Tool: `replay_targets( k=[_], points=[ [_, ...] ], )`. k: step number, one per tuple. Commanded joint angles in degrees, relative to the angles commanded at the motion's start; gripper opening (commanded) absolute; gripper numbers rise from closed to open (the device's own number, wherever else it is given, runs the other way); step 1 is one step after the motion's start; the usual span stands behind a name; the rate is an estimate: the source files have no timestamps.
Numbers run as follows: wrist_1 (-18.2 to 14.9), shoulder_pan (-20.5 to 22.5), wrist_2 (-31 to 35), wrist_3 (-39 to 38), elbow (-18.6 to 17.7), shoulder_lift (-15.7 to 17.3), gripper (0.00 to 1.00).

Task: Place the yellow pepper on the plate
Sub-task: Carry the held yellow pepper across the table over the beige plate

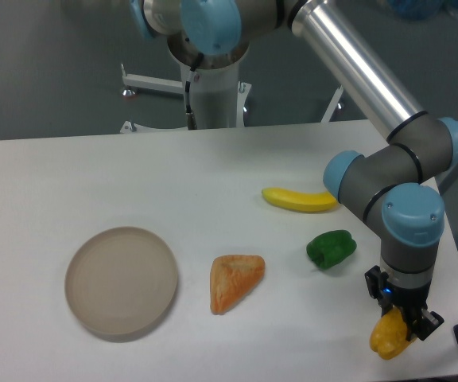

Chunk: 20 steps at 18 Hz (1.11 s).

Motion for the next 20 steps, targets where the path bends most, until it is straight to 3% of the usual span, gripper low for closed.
replay_targets(
  k=[6, 10, 15, 20],
  points=[
    [-0.2, -0.5, 0.3, -0.3, -0.4, 0.9, 0.43],
    [-0.4, -0.5, 0.3, -0.4, -4.1, 3.9, 0.43],
    [-1.8, -2.3, 0.1, -5.4, -12.0, 11.1, 0.43],
    [-6.7, -6.2, 0.1, -14.7, -19.4, 18.5, 0.43]
  ],
)
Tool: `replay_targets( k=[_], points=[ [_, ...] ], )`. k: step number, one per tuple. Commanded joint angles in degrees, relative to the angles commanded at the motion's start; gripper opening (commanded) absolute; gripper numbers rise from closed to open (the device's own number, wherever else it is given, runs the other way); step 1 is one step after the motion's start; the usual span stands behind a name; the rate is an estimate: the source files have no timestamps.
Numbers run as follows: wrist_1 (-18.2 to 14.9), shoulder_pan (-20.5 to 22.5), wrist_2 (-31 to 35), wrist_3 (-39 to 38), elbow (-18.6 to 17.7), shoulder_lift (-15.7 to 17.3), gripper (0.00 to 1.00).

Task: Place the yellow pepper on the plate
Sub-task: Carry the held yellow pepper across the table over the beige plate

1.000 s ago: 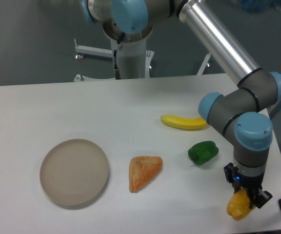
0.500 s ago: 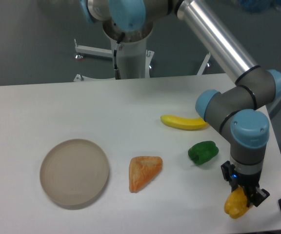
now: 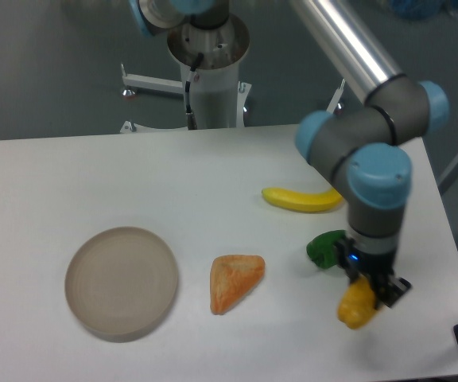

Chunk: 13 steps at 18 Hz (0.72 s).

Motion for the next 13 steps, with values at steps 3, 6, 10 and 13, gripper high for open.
replay_targets(
  k=[3, 6, 10, 13],
  points=[
    [-2.9, -3.1, -0.1, -7.2, -2.9, 3.0, 0.44],
    [-4.0, -7.1, -0.2, -15.0, -6.3, 5.6, 0.44],
    [-3.9, -13.6, -0.6, -26.5, -9.9, 6.7, 0.44],
    [-3.6, -18.1, -1.0, -34.7, -10.8, 6.5, 0.44]
  ],
)
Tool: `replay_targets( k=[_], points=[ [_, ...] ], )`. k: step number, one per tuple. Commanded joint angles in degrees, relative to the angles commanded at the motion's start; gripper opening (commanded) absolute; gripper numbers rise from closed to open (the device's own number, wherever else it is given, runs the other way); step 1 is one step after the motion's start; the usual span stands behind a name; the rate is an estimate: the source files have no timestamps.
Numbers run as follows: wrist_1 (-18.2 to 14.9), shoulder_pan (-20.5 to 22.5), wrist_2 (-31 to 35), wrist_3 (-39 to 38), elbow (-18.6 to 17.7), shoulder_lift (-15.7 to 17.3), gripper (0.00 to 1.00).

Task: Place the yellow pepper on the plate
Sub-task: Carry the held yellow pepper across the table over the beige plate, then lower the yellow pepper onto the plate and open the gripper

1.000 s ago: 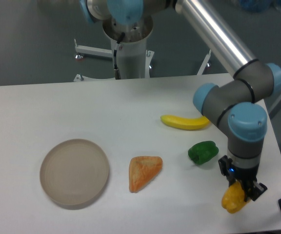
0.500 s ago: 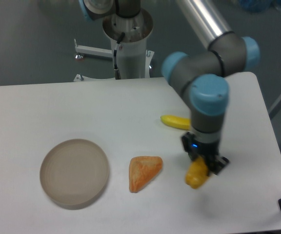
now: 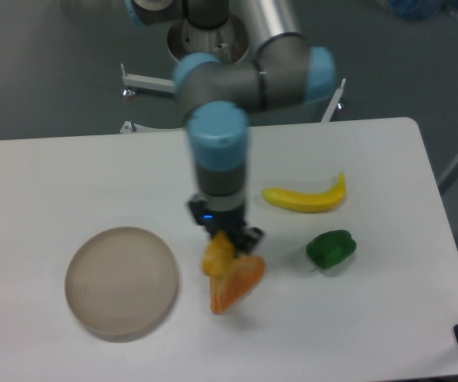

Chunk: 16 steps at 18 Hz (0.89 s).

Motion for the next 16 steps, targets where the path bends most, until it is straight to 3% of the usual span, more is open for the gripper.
replay_targets(
  k=[3, 6, 13, 16],
  points=[
    [0.2, -3.1, -0.1, -6.0, -0.4, -0.8, 0.44],
    [0.6, -4.4, -0.3, -7.1, -2.4, -1.0, 0.44],
    [4.5, -5.7, -3.2, -12.3, -2.6, -4.8, 0.46],
    [4.7, -6.2, -3.1, -12.3, -2.6, -5.4, 0.46]
  ],
)
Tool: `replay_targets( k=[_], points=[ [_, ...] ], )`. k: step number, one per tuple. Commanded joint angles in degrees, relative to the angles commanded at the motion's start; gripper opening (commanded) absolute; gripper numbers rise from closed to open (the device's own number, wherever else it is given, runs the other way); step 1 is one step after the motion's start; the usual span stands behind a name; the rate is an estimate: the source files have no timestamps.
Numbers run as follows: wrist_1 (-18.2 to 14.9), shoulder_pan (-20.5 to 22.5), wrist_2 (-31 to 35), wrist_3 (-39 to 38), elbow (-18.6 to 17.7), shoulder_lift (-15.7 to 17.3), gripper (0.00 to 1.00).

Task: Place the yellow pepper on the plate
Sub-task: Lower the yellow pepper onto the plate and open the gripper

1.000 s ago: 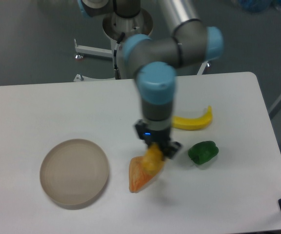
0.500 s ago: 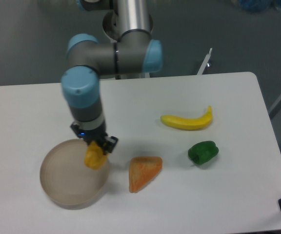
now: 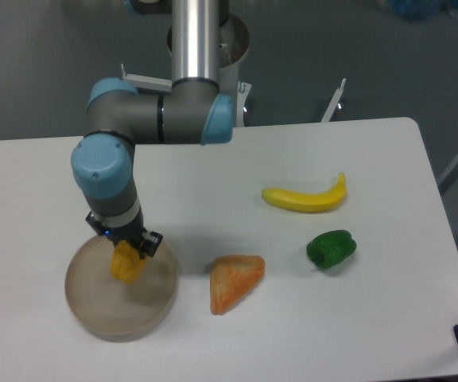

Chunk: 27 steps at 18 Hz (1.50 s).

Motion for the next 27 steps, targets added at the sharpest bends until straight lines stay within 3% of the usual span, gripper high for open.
replay_targets(
  k=[27],
  points=[
    [0.4, -1.0, 0.0, 1.2, 0.1, -1.9, 0.49]
  ],
)
